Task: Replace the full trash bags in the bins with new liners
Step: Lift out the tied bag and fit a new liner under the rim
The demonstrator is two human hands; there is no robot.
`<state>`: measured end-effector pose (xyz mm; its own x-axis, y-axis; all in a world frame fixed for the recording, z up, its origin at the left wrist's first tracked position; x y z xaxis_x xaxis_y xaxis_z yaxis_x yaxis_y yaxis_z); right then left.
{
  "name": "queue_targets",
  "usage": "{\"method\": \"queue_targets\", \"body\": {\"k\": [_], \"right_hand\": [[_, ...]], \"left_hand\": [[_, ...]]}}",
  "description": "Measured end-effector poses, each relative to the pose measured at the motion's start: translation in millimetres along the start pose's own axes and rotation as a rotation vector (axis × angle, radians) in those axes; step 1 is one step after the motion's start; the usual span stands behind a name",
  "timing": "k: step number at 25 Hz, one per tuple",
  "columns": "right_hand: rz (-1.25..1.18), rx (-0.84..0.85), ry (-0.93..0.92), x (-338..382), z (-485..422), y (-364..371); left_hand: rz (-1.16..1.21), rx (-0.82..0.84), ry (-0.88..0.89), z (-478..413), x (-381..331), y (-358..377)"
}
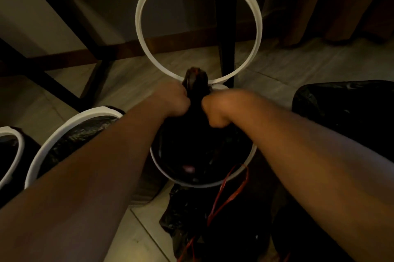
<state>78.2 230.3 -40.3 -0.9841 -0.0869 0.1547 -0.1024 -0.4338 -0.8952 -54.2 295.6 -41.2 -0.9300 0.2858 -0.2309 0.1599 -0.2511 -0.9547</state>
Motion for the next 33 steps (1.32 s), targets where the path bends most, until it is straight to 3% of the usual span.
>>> {"method": "queue_targets", "body": {"k": [7, 8, 13, 16, 18, 22, 24, 26, 29, 33], "right_hand": [[-0.374, -0.366, 0.160, -39, 30, -7], [-0.377, -0.341, 0.171, -39, 33, -4], [-0.171, -0.127, 0.140, -17, 42, 21], [-0.055, -0.071, 0.116, 6, 38, 47], [-0.063, -0.083, 0.119, 13, 35, 59], [-0.242, -0.457, 0.216, -4, 42, 47], [-0.381, -0.538, 0.252, -14, 46, 38], [-0.473, -0.449, 0.310, -22, 52, 25], [-0.341, -0.308, 0.337, -40, 65, 1], [-0.243, -0.055, 0.436, -62, 85, -17]], "left_hand": [[0.059, -0.290, 0.089, 58, 22, 8], [0.026, -0.259, 0.099, 62, 26, 11], [-0.228, 0.269, 0.148, 55, 3, 30], [-0.336, 0.325, 0.186, 50, -10, 39], [-0.335, 0.244, 0.173, 49, -10, 39], [-0.143, -0.074, 0.117, 52, 9, 16], [-0.070, -0.103, 0.123, 58, 22, 5], [-0.031, -0.059, 0.147, 64, 33, -3], [-0.078, -0.011, 0.150, 66, 45, -15], [-0.106, 0.236, 0.117, 62, 55, -24]]}}
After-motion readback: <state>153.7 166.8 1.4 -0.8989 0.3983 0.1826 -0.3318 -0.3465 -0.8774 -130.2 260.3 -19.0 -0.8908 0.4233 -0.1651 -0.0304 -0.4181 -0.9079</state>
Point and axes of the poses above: each hand's wrist, its own z-axis away from the middle knuckle, its own y-axis out of the palm, x = y × z, the point moved 1 cm from there along -z, towards the middle knuckle, and after that the axes turned 10 degrees about -x, right-handed, at the moved point
